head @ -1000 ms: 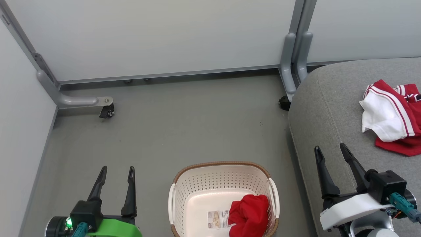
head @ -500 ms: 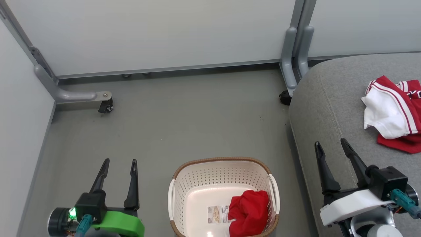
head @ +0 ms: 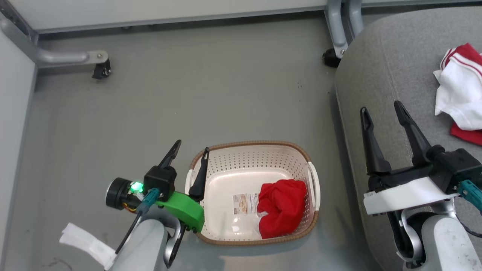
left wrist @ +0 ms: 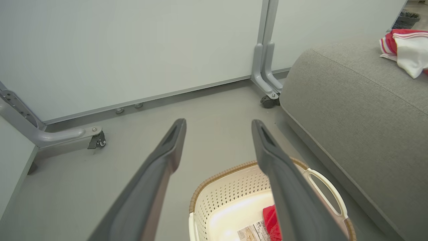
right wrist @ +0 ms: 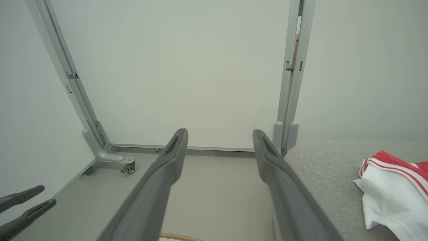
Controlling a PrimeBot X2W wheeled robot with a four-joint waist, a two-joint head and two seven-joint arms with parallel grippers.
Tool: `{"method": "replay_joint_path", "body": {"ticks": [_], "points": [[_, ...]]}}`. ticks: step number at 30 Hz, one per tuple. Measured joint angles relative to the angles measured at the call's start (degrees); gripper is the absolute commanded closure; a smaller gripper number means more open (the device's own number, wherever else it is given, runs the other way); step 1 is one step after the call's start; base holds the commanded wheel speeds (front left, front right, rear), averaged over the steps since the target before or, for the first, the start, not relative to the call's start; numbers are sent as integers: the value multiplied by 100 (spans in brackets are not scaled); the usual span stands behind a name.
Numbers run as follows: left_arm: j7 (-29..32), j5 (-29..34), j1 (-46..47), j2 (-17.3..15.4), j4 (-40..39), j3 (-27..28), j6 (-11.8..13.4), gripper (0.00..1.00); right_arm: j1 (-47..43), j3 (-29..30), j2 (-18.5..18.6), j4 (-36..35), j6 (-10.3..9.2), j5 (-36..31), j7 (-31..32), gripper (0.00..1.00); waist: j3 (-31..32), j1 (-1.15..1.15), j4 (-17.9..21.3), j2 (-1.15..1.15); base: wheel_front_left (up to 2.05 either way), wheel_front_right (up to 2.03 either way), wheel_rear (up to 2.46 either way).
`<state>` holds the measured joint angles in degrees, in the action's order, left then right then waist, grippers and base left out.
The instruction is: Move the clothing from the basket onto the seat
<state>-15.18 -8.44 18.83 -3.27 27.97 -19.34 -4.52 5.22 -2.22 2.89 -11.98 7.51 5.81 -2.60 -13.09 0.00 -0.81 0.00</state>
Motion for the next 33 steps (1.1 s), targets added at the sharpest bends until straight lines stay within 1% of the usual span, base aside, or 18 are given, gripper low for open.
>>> {"method": "replay_joint_path", "body": {"ticks": [5, 10, 16, 21, 25, 33], "points": [[1, -56, 697, 34, 627, -570, -151, 0, 372, -20, 1, -133, 0, -46, -58, 0, -553, 0, 67, 0, 0, 0, 0], [0, -357, 1295, 52, 1095, -1488, -240, 0, 773, -34, 1, -221, 0, -58, -190, 0, -1173, 0, 157, 0, 0, 0, 0], [8, -809, 1894, 54, 1556, -2394, -266, 0, 1119, -33, 1, -225, 0, 36, -439, 0, -1890, 0, 314, 0, 0, 0, 0], [188, -1029, 2321, 54, 1892, -3114, -283, 0, 1373, -48, 2, -164, 0, 172, -672, 0, -2462, 1, 526, 0, 0, 0, 0], [331, -1218, 2641, 63, 2174, -3554, -288, 0, 1451, -5, 4, -140, 0, 294, -848, 0, -2884, 1, 732, 0, 0, 0, 0], [478, -1497, 3211, 62, 2737, -3986, -289, 0, 1497, -9, 4, -81, 0, 527, -1081, 0, -3673, 1, 1135, 0, 0, 0, 0]]}}
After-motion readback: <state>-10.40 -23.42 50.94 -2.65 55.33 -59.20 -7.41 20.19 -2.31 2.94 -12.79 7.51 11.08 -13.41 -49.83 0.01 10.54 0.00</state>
